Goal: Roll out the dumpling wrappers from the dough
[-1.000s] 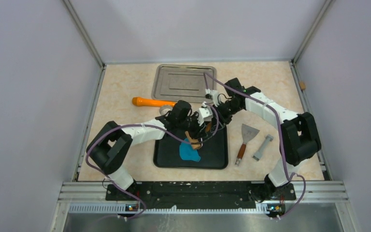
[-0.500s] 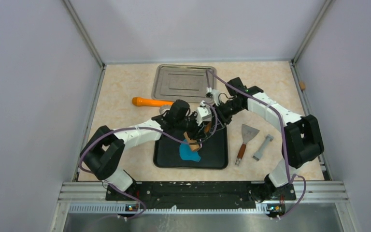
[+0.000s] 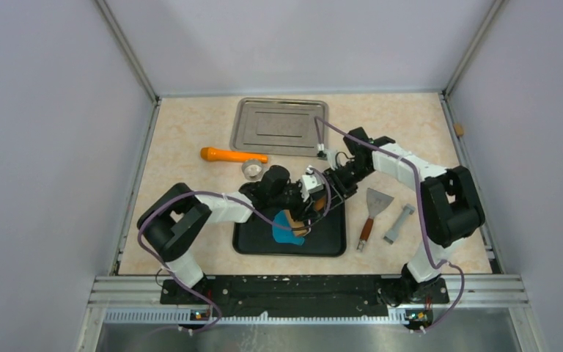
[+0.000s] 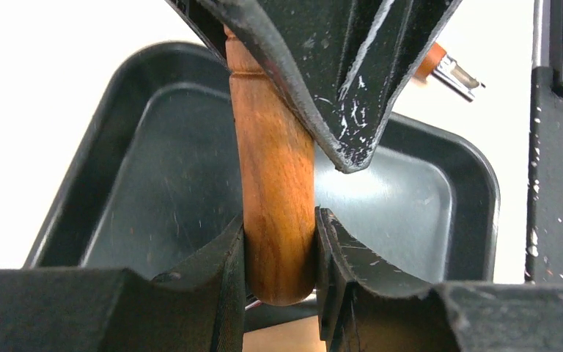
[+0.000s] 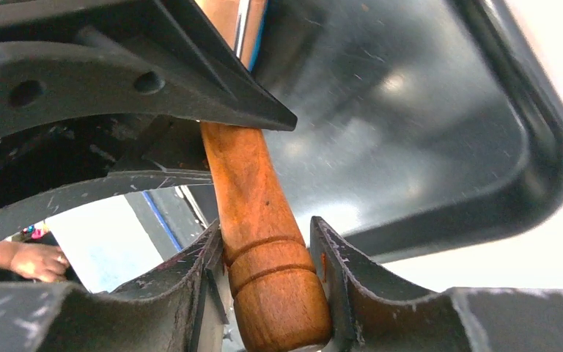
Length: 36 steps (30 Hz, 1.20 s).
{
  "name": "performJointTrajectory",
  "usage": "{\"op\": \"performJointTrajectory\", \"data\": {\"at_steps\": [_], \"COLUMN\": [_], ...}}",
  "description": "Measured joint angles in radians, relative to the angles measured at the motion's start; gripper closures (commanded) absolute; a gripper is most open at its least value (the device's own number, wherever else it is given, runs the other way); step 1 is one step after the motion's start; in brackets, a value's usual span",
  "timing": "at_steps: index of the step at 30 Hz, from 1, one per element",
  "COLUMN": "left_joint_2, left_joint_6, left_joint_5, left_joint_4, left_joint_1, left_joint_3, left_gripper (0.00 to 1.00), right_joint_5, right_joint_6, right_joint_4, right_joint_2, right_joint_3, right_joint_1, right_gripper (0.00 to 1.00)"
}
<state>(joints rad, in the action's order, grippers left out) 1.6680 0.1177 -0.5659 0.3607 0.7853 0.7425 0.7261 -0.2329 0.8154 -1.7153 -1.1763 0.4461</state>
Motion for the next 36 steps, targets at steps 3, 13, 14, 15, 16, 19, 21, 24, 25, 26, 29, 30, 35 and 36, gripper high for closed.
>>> {"op": "performJointTrajectory", "data": {"at_steps": [3,13,14,15,16,19,21,24,25,26,29,30,35,36], "left_joint_2": [0.07,0.226,0.225,0.223,0.218,0.169,0.13,0.077,0.064,0.055,0.023,0.009,-0.048,-0.062], "left_joint_6": [0.001,-0.007,-0.006,-0.002,0.006,0.037,0.045,0.066,0.067,0.068,0.064,0.064,0.056,0.055], "left_joint_5": [-0.015,-0.049,-0.046,-0.043,-0.04,-0.023,-0.019,-0.021,-0.019,-0.019,-0.006,0.003,0.032,0.038], "left_joint_4": [0.083,0.16,0.152,0.141,0.126,0.035,-0.032,-0.138,-0.164,-0.181,-0.21,-0.216,-0.249,-0.247], "left_joint_1": [0.011,0.022,0.022,0.022,0.022,0.024,0.021,0.007,0.003,0.001,-0.006,-0.007,-0.008,-0.008], "left_joint_3": [0.031,0.195,0.203,0.211,0.219,0.227,0.229,0.232,0.232,0.23,0.206,0.191,0.132,0.116], "left_gripper": [1.0,1.0,1.0,1.0,1.0,1.0,1.0,1.0,1.0,1.0,1.0,1.0,1.0,1.0], "right_joint_5": [-0.043,-0.158,-0.164,-0.167,-0.166,-0.122,-0.089,-0.051,-0.037,-0.024,0.008,0.014,0.047,0.05], "right_joint_6": [-0.009,-0.058,-0.065,-0.072,-0.078,-0.081,-0.086,-0.083,-0.081,-0.081,-0.089,-0.09,-0.108,-0.108], "right_joint_4": [0.035,0.086,0.091,0.095,0.098,0.112,0.117,0.113,0.112,0.111,0.106,0.104,0.097,0.095], "right_joint_2": [0.0,0.036,0.045,0.054,0.063,0.093,0.105,0.109,0.105,0.1,0.073,0.066,0.028,0.025], "right_joint_3": [-0.002,-0.029,-0.037,-0.044,-0.051,-0.08,-0.096,-0.104,-0.104,-0.106,-0.116,-0.117,-0.122,-0.122], "right_joint_1": [-0.037,-0.122,-0.122,-0.12,-0.119,-0.1,-0.082,-0.059,-0.058,-0.056,-0.044,-0.04,0.0,0.006], "right_gripper": [1.0,1.0,1.0,1.0,1.0,1.0,1.0,1.0,1.0,1.0,1.0,1.0,1.0,1.0]}}
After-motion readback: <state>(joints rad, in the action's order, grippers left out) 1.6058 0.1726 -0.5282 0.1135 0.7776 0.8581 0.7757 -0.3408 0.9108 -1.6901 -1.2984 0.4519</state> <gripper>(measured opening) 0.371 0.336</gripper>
